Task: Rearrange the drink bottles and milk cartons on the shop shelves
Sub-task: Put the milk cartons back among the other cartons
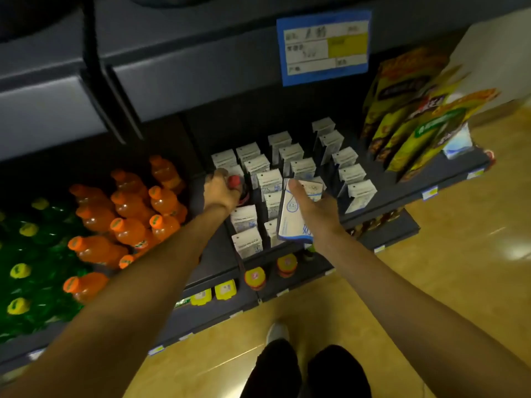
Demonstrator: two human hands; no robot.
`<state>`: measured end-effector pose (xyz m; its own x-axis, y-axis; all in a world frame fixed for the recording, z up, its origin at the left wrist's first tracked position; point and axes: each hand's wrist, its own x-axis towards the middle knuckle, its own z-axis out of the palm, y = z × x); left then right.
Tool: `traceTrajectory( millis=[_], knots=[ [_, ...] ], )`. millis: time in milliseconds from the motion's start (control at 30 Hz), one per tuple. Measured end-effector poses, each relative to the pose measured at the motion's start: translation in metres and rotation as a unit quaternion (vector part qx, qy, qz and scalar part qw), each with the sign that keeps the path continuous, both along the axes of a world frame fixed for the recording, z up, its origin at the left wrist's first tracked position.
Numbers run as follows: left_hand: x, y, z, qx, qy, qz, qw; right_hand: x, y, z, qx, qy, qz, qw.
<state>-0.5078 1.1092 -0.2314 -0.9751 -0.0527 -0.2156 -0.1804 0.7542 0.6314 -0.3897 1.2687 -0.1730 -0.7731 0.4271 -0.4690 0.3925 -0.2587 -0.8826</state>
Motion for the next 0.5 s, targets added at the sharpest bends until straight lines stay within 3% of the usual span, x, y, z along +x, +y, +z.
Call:
traceTrajectory(
  millis=[133,300,500],
  knots=[
    [-0.016,0.009,-0.022,-0.005,-0.009,0.014,1.0,-0.019,0.008,-0.021,0.003,0.005,0.031,0.999],
    [-0.024,0.01,-0.053,0.019,0.054,0.028,0.998,-0.031,0.019,-0.053,-0.01,0.033,0.051,0.998],
    [-0.014,-0.007,-0.034,0.036,0.108,0.038,0.993,-0.031,0.024,-0.046,-0.014,0.038,0.073,0.996]
  ],
)
